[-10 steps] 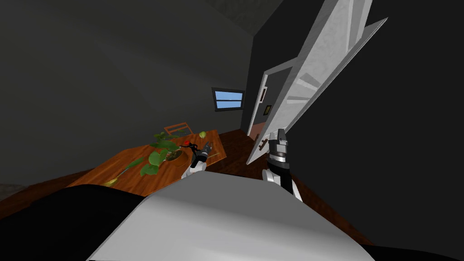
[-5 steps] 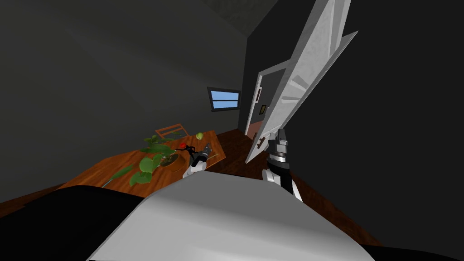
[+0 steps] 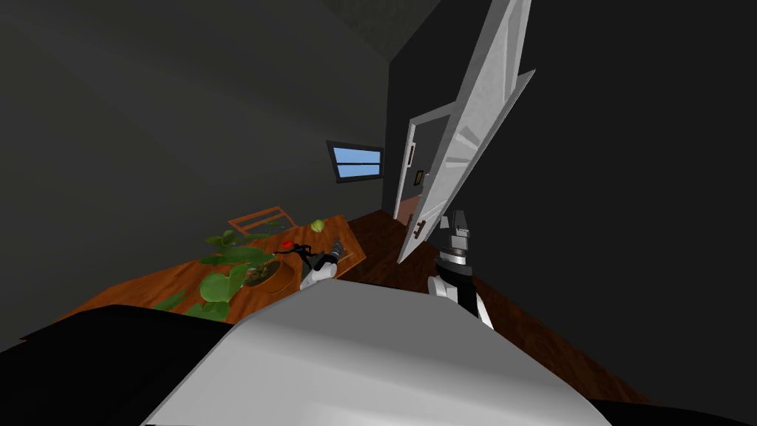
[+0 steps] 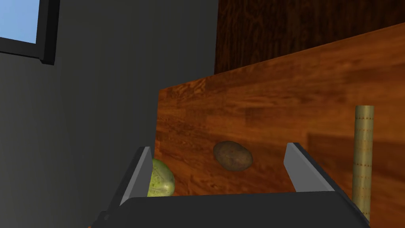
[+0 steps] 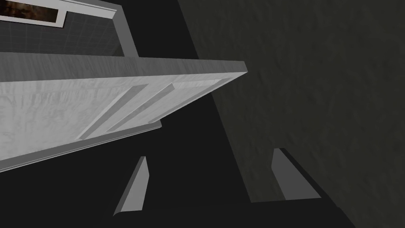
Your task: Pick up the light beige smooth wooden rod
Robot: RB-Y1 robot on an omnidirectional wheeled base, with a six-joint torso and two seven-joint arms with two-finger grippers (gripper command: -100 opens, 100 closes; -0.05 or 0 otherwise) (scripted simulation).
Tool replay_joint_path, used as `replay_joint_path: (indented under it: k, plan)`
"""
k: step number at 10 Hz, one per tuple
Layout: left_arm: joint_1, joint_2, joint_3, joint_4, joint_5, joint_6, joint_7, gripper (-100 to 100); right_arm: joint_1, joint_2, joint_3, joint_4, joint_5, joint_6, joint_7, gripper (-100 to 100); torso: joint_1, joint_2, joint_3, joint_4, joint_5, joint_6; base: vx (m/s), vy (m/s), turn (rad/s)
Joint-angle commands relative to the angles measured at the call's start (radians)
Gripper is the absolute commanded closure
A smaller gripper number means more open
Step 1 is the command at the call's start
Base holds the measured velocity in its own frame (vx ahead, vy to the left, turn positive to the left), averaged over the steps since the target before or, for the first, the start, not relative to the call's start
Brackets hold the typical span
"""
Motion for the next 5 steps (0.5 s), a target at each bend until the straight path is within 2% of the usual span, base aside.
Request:
replay_joint_path:
  k: [1,2,3,4,5]
  plan:
    - [-0.003,0.004,0.004,0.033,0.014,0.019,0.01,-100,0.0,0.0,0.0,0.0,0.0,0.0,0.0,0,0.0,0.0,0.0,0.0,0.0,0.0,-0.005,0.044,-0.128]
    - [-0.025,0.011,0.01,0.059,0.041,0.044,0.025,-100,0.0,0.0,0.0,0.0,0.0,0.0,0.0,0,0.0,0.0,0.0,0.0,0.0,-0.001,-0.01,0.05,-0.267]
    - [-0.025,0.011,0.01,0.094,0.041,0.044,0.025,-100,0.0,0.0,0.0,0.0,0.0,0.0,0.0,0,0.0,0.0,0.0,0.0,0.0,0.0,-0.01,0.056,-0.119]
    - [-0.047,0.018,0.017,0.118,0.067,0.068,0.04,-100,0.0,0.0,0.0,0.0,0.0,0.0,0.0,0,0.001,0.0,0.0,0.0,0.0,-0.001,-0.013,0.054,-0.202]
    - [-0.047,0.018,0.017,0.145,0.067,0.068,0.04,-100,0.0,0.0,0.0,0.0,0.0,0.0,0.0,0,0.001,0.0,0.0,0.0,0.0,0.0,-0.014,0.044,-0.119]
